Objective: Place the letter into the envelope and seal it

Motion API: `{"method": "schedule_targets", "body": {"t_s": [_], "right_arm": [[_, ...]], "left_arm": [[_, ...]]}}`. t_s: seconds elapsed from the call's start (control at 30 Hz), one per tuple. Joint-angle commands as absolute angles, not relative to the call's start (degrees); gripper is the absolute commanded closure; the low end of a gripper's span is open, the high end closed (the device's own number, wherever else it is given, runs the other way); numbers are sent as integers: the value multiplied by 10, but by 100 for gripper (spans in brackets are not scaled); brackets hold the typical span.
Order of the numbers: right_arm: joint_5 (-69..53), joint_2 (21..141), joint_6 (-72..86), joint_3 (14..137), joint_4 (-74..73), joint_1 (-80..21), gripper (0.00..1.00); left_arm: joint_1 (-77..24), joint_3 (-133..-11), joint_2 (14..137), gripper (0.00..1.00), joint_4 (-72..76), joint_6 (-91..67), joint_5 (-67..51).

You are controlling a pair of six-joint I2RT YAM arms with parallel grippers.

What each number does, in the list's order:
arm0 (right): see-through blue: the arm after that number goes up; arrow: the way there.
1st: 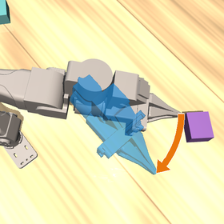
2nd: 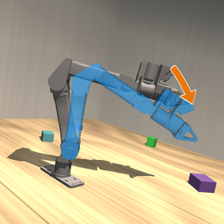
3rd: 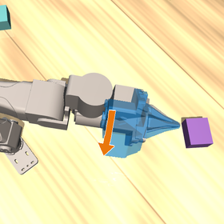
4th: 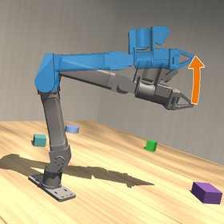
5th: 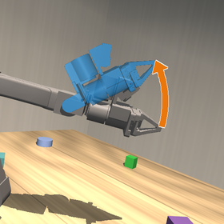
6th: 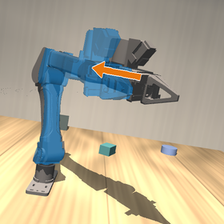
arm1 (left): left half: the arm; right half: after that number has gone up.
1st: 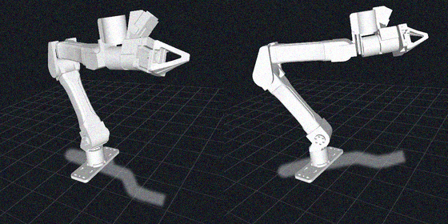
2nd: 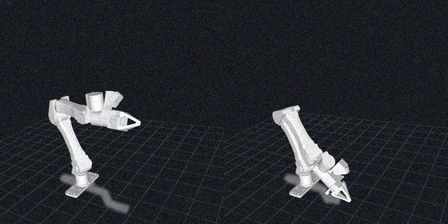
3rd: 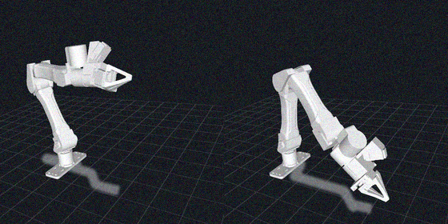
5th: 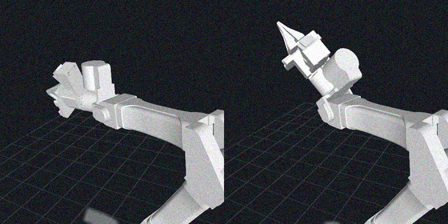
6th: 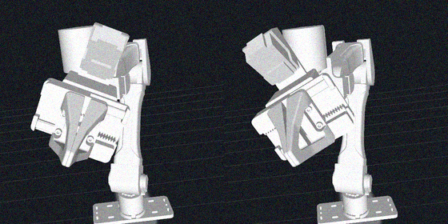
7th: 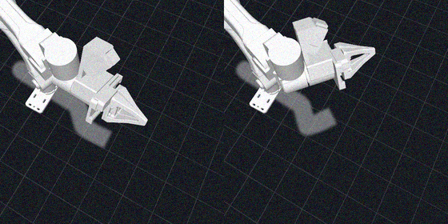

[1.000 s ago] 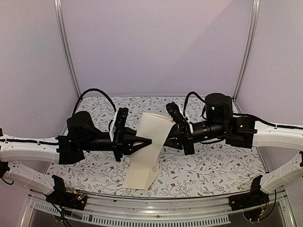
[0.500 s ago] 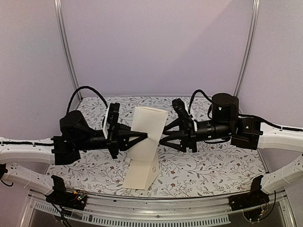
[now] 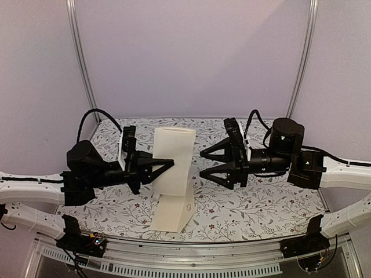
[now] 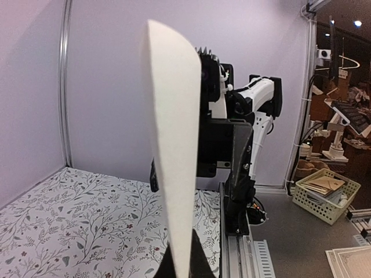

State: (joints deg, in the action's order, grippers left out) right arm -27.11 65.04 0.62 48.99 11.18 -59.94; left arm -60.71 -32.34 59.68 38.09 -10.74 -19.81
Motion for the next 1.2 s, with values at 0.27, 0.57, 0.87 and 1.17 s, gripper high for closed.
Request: {"method": "schedule_targets", "body": {"t_s": [0.27, 0.57, 0.87, 1.17], "right_arm": [[-347, 782, 80, 521, 308, -608, 41], [-347, 834, 118, 533, 383, -611, 74], [-348, 849, 130, 535, 388, -611, 94], [-359, 827, 105, 533, 317, -611, 100]], "left_arm": [[-611, -269, 585, 99, 508, -147, -149], [-611, -253, 585, 97, 540, -155, -127], [-611, -248, 586, 87, 550, -152, -116], [-597, -254, 520, 43, 469, -131, -190]]}}
